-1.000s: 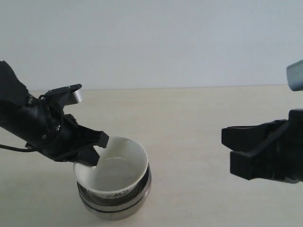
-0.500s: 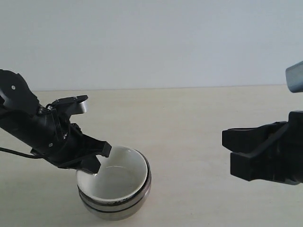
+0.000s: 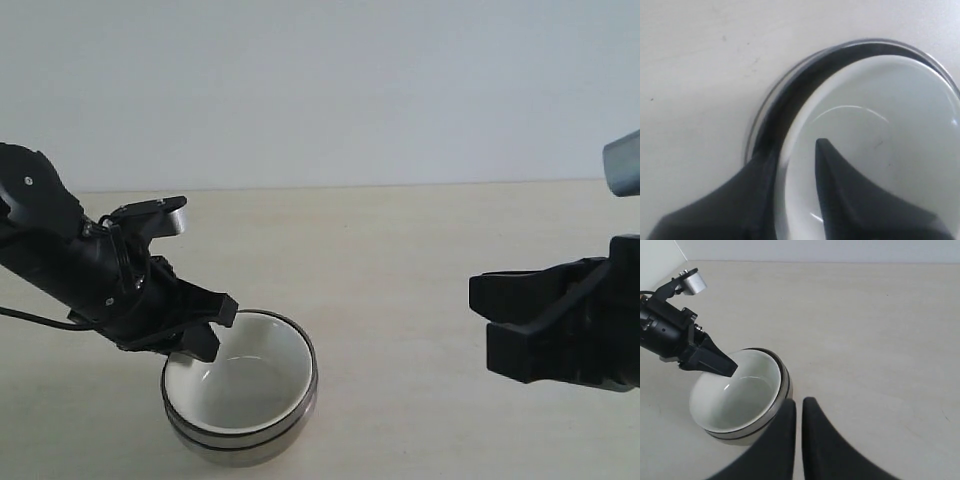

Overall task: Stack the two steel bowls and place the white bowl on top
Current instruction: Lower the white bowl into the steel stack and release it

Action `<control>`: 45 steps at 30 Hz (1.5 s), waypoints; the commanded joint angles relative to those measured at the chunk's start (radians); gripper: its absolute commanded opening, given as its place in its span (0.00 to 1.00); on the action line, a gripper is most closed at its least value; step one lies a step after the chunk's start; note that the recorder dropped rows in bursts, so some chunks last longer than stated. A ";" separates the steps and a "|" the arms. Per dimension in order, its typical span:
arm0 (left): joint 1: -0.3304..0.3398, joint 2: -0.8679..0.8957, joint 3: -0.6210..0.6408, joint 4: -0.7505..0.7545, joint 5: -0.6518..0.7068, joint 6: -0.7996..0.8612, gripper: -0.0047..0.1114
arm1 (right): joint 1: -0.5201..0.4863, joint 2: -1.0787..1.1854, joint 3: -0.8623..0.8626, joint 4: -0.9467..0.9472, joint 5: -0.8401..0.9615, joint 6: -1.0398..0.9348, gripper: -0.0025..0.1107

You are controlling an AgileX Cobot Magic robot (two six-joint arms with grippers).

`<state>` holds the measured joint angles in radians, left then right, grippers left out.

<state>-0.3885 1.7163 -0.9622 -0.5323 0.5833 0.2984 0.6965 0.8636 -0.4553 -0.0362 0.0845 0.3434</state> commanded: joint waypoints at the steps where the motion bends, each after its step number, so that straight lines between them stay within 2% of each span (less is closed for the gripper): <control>1: -0.005 -0.001 -0.019 -0.010 0.001 0.008 0.28 | 0.001 -0.003 0.003 -0.001 0.006 -0.002 0.02; 12: -0.005 -0.001 -0.073 0.002 0.090 0.008 0.28 | 0.001 -0.003 0.003 -0.001 0.010 -0.004 0.02; 23: -0.005 -0.001 -0.073 0.282 0.137 -0.173 0.28 | 0.001 -0.003 0.003 -0.001 0.010 -0.006 0.02; 38: -0.005 -0.070 -0.078 0.276 0.128 -0.173 0.28 | 0.001 -0.003 0.003 -0.001 0.012 -0.008 0.02; 45: -0.005 -0.071 -0.078 0.268 0.191 -0.173 0.28 | 0.001 -0.003 0.003 -0.001 0.024 -0.008 0.02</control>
<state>-0.3893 1.6556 -1.0343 -0.2581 0.7460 0.1355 0.6965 0.8636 -0.4553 -0.0362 0.1049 0.3417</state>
